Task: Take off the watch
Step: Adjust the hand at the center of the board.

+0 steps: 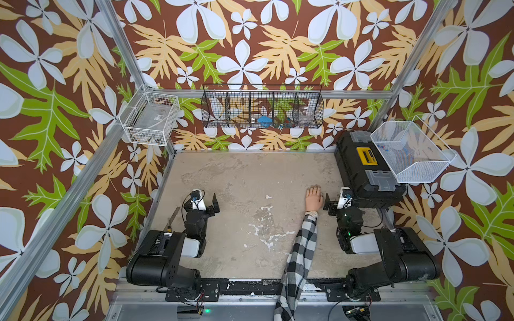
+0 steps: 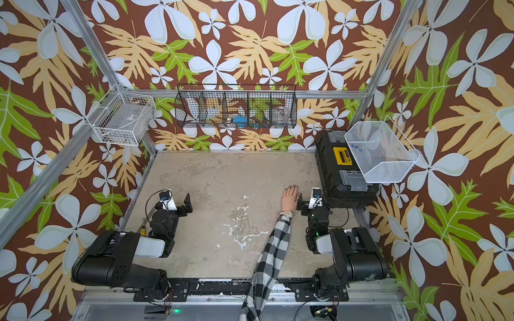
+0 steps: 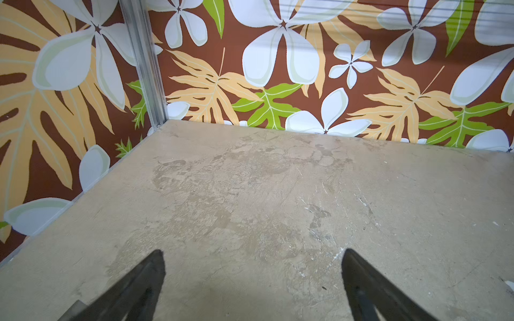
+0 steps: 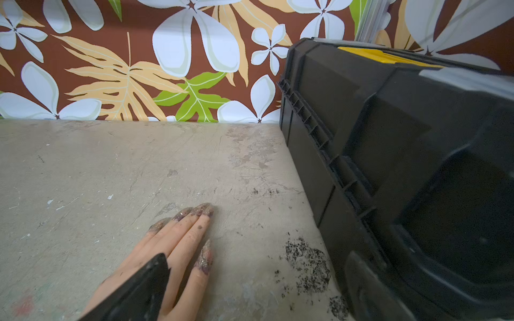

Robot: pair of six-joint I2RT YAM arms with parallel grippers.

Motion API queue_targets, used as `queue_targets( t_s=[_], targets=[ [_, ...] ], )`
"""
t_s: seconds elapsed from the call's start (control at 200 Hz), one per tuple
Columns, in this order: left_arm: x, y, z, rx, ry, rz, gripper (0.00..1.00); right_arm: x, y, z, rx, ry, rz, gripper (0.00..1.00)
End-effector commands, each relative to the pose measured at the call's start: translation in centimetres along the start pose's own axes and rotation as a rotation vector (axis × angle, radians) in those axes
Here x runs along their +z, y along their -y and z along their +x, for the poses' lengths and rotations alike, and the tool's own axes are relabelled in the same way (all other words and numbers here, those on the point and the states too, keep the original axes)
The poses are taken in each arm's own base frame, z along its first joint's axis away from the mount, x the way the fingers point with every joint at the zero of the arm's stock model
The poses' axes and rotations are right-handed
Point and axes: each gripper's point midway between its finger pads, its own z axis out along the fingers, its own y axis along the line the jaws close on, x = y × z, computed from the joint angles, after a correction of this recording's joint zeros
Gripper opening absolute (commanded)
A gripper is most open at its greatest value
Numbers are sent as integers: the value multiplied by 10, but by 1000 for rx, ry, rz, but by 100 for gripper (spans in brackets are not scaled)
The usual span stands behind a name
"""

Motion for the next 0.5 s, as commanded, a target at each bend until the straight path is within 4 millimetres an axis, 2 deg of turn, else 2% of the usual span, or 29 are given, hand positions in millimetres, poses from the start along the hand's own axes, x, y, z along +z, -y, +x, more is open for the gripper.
queue_targets(
  t_s=[0.0, 0.495],
  targets=[
    [0, 1, -6, 5, 23, 4, 100, -1, 1, -4, 10, 15, 4, 100],
    [2, 2, -5, 3, 10, 23, 100, -1, 2, -4, 13, 17, 0, 100]
  ],
)
